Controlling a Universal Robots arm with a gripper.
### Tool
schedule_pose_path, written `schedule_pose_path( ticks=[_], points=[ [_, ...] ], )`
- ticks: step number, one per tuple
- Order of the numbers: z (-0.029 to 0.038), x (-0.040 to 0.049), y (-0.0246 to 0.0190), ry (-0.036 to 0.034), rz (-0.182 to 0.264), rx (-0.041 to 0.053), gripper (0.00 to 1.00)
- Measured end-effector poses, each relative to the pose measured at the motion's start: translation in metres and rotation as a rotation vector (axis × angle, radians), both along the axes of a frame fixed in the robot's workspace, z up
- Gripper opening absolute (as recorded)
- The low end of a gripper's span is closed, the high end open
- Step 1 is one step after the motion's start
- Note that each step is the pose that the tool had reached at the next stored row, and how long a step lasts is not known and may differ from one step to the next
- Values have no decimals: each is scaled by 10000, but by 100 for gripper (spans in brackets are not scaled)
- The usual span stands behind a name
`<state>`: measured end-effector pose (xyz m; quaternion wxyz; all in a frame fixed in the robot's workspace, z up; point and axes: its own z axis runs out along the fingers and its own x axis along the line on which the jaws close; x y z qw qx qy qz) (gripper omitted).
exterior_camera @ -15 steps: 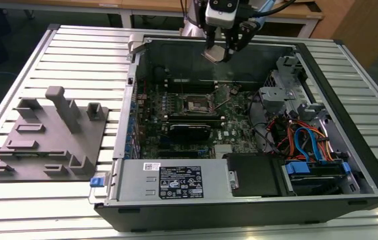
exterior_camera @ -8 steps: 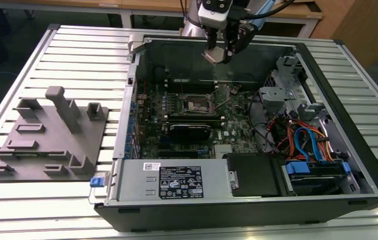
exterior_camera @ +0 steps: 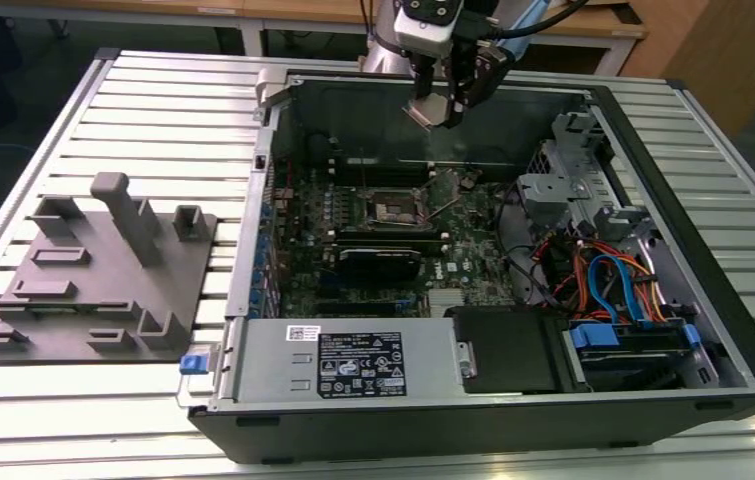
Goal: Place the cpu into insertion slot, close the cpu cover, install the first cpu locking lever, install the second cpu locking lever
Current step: 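Place the cpu into insertion slot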
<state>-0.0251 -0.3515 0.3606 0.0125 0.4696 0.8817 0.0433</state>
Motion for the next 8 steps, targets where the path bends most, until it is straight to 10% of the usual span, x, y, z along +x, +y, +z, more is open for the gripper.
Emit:
schedule_pose_path(
  ticks=[8],
  points=[
    [-1,0,0,0,-89,1,54]
  ],
)
